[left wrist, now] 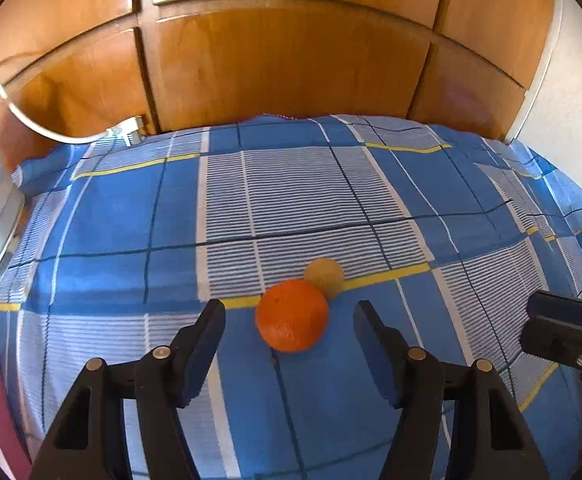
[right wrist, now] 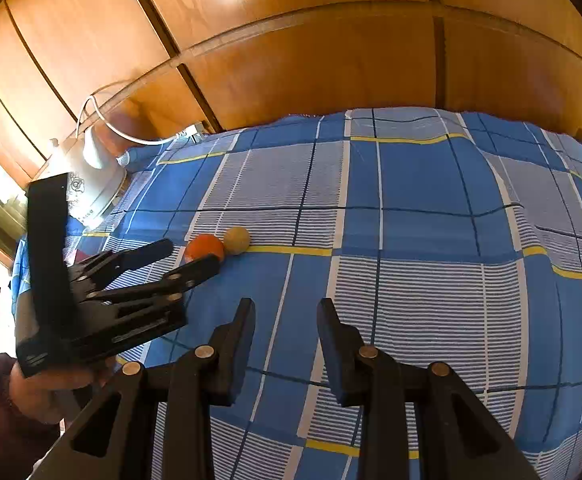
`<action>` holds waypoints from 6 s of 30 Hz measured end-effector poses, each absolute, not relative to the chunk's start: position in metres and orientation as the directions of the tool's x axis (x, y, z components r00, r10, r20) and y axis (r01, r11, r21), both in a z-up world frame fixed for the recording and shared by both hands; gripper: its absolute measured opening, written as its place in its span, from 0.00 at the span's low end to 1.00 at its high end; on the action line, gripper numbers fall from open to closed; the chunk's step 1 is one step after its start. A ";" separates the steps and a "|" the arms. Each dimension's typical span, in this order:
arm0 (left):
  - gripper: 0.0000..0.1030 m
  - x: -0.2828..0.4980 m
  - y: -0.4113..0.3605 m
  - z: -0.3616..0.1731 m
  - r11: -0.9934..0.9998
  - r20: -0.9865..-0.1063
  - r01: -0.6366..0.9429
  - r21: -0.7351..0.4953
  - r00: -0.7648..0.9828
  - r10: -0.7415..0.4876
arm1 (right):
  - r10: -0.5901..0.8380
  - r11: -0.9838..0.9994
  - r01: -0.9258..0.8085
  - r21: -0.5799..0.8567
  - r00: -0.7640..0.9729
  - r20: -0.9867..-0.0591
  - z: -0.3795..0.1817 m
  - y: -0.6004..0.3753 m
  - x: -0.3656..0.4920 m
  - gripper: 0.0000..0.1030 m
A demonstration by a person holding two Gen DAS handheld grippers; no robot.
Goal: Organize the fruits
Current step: 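Grasp the orange with the left tool while the right tool approaches the yellow fruit, then grasp the small yellow round fruit with the right tool while the left tool holds the orange, then carry the orange into the tray and open the left tool while the right tool holds the yellow fruit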
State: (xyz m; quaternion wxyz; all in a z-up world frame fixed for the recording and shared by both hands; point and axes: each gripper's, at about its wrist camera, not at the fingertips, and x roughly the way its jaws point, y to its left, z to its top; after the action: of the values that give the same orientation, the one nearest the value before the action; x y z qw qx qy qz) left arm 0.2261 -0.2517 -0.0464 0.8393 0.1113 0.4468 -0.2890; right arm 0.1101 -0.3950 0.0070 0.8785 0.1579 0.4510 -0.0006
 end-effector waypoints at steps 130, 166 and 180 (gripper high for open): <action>0.37 0.078 -0.067 0.037 0.948 -0.650 0.310 -0.065 0.708 -0.276 | 0.040 0.985 0.097 0.143 0.675 -0.736 -0.062 -0.324 0.103 0.25; 0.37 0.068 0.085 0.002 0.992 -0.721 -0.008 -0.129 0.688 -0.088 | 0.007 0.991 0.097 0.098 0.671 -0.741 -0.061 -0.318 0.104 0.26; 0.37 0.100 0.107 -0.009 0.964 -0.744 -0.038 -0.262 0.645 -0.177 | 0.016 0.989 0.098 0.110 0.673 -0.740 -0.061 -0.319 0.103 0.26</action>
State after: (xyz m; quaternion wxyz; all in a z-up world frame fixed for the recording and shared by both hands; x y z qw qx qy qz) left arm 0.1005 0.1072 -0.0095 0.8979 -0.1277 0.4196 -0.0386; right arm 0.1033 -0.3190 -0.0608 0.9118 0.0704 0.4039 -0.0224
